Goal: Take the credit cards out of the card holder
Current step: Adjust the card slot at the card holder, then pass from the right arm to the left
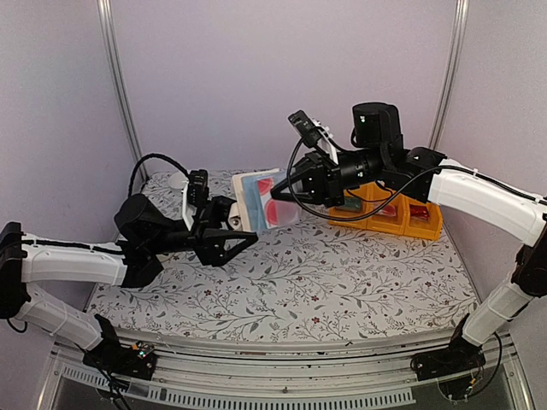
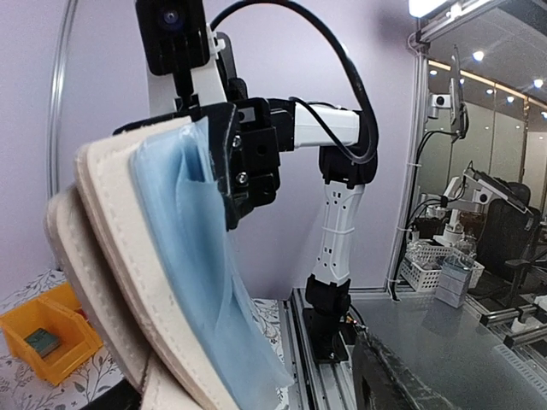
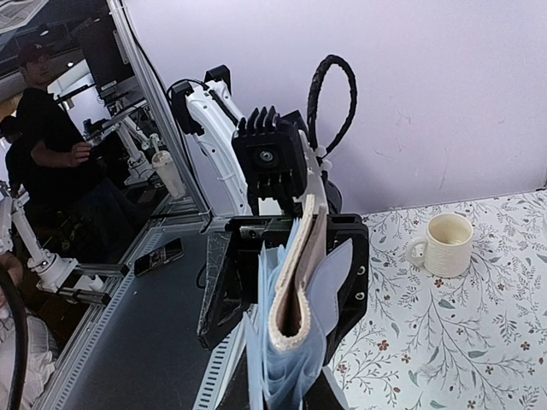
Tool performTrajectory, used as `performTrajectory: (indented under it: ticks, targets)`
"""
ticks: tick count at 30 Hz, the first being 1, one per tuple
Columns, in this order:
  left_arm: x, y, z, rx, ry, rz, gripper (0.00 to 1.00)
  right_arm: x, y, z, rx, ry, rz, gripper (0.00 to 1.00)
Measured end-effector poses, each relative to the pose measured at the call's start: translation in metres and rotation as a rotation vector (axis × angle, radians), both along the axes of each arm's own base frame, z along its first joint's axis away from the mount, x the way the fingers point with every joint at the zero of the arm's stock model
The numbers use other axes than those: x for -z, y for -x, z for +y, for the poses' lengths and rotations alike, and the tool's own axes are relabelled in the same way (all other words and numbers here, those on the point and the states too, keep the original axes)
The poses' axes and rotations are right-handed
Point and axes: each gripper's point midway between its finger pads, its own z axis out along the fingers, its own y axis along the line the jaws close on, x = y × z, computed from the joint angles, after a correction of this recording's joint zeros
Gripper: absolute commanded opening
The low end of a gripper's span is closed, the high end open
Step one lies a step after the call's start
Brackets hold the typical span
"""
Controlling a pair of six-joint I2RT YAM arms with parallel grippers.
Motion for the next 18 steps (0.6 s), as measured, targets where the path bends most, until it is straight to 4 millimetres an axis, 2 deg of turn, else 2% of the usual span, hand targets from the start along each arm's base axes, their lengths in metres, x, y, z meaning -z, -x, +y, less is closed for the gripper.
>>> performTrajectory:
  ticks: [3, 6, 10, 12, 15, 18]
  targets:
    - [0.000, -0.003, -0.001, -0.015, -0.002, 0.004, 0.34, 0.000, -0.001, 0.000, 0.008, 0.002, -0.001, 0.02]
    - [-0.004, -0.014, -0.006, -0.051, -0.020, 0.041, 0.26, 0.000, -0.002, 0.000, 0.013, 0.003, -0.003, 0.02]
    - [-0.011, -0.021, -0.009, -0.071, -0.021, 0.063, 0.08, -0.001, -0.004, 0.000, 0.017, -0.003, -0.021, 0.02]
    - [-0.011, -0.022, -0.009, -0.072, -0.021, 0.066, 0.07, -0.001, -0.004, 0.000, 0.018, -0.004, -0.030, 0.02]
    - [-0.011, -0.021, -0.009, -0.065, -0.017, 0.071, 0.16, -0.001, -0.004, 0.000, 0.017, -0.007, -0.036, 0.02]
    - [-0.010, -0.018, -0.008, -0.056, -0.009, 0.069, 0.16, -0.001, -0.002, 0.000, 0.012, -0.008, -0.045, 0.02]
